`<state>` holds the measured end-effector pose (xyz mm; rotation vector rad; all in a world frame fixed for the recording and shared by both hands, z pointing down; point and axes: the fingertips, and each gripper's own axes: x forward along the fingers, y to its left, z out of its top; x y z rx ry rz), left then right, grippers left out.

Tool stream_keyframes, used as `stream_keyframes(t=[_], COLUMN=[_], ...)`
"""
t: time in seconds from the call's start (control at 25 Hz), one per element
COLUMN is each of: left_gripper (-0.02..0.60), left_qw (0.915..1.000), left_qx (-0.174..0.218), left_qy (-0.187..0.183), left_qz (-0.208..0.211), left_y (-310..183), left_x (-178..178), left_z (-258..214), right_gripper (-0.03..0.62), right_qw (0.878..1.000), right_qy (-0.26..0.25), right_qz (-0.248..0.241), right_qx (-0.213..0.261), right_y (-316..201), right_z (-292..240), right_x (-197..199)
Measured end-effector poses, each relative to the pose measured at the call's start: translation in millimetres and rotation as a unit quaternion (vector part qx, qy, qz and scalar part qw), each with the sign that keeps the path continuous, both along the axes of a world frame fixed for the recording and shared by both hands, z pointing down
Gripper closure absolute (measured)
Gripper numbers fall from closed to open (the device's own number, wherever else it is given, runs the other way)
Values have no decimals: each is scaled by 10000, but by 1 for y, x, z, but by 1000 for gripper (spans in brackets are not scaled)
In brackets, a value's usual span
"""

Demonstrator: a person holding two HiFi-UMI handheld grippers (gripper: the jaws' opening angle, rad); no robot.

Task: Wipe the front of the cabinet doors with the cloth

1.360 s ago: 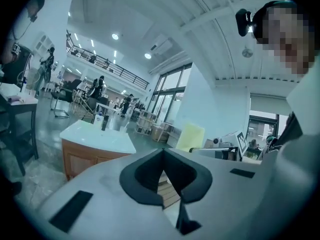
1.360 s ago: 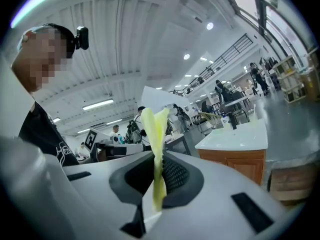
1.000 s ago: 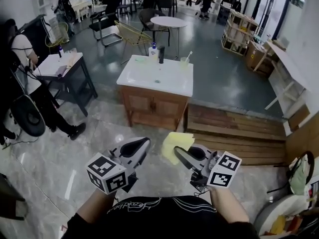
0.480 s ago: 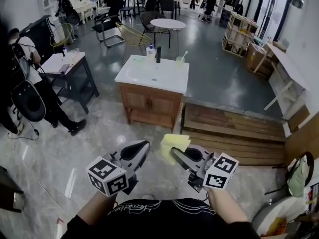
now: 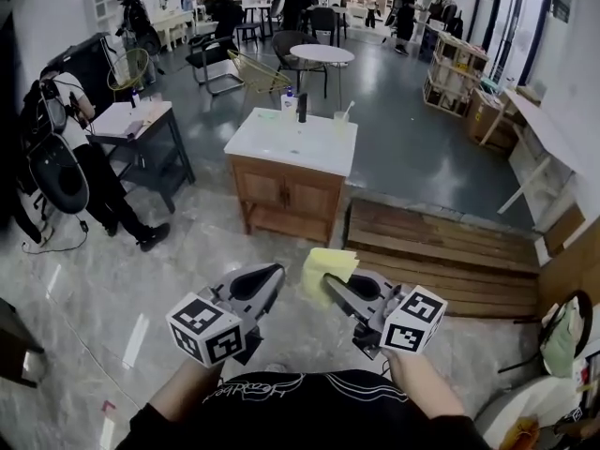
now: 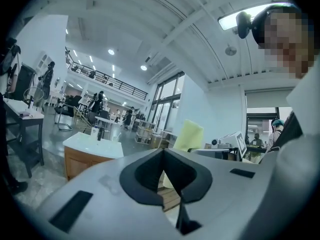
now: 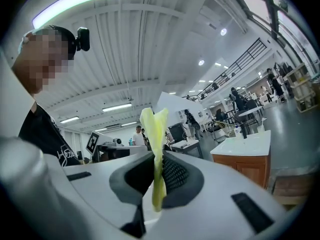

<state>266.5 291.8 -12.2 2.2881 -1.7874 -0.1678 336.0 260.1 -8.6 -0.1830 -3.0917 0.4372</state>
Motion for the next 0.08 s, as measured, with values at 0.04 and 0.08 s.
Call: stream_keyframes(t=[0.04, 0.08], left_gripper=[575, 575], left_qw=[10000, 10000], left_qx=[6, 11], left_qy=[-17, -34], left_qz=[-5, -9], left_y=[1, 3], left_x=[4, 8], left_z=[-1, -2], right_gripper=[554, 554], right_qw=[10000, 10000], right_qy=[-21, -41], right_qz=[13, 26], right_qx=[-23, -45], right_y=[0, 1], right_z=[-1, -1], right_x=[4, 8])
